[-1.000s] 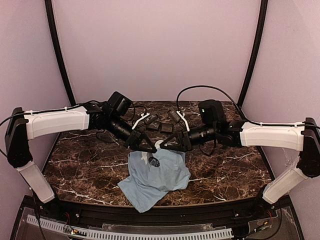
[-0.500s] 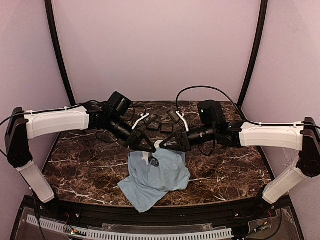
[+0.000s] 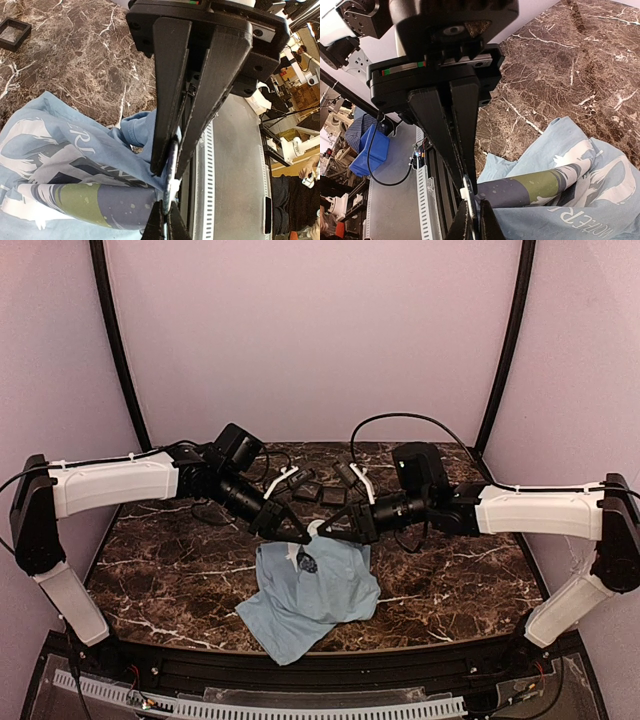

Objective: Remove the brooch from the garment

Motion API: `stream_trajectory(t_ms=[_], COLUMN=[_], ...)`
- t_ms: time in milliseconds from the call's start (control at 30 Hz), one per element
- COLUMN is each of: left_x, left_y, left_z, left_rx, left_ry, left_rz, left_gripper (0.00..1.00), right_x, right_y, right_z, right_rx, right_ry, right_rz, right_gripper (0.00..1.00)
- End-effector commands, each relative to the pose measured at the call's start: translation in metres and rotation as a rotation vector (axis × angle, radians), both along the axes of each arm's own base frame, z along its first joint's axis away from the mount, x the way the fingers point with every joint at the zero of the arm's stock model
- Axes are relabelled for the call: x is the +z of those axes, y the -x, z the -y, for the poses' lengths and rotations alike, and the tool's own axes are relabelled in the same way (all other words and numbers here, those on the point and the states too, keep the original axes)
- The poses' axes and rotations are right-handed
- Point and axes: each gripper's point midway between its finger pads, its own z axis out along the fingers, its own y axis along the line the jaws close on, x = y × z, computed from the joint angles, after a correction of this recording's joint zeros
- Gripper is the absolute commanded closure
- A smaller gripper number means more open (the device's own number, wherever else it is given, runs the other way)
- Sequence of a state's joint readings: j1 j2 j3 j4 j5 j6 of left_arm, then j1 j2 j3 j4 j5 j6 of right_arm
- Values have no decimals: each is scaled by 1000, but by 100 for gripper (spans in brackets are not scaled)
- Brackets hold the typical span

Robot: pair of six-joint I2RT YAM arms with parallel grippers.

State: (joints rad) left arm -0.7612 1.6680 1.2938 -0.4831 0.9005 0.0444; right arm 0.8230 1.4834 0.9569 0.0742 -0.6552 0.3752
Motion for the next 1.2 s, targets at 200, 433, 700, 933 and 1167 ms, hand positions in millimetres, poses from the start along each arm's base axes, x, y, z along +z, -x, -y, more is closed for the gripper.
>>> stream_trajectory(t_ms=[200,433,700,933,1167], left_x=[38,40,39,33,33], left_y=[17,18,16,12,11], left_z=[5,5,6,6,6], left_rx=[-80,-78,-71,-54,-49], left_ry=[115,122,122,102,99], left_rz=[19,23,20,27,29], left_gripper=[99,99,99,99,99], right_x=[-47,-50,-44,-35,-31], right_y=[-30,-23,-12,-2,3], right_z=[10,5,3,2,2], right_rx=[-162,-118,-42,15,49], right_ry=[155,160,159,141,143], right_rz=[-23,-16,-6,-9,-11], right_gripper=[95,94,92,87,84])
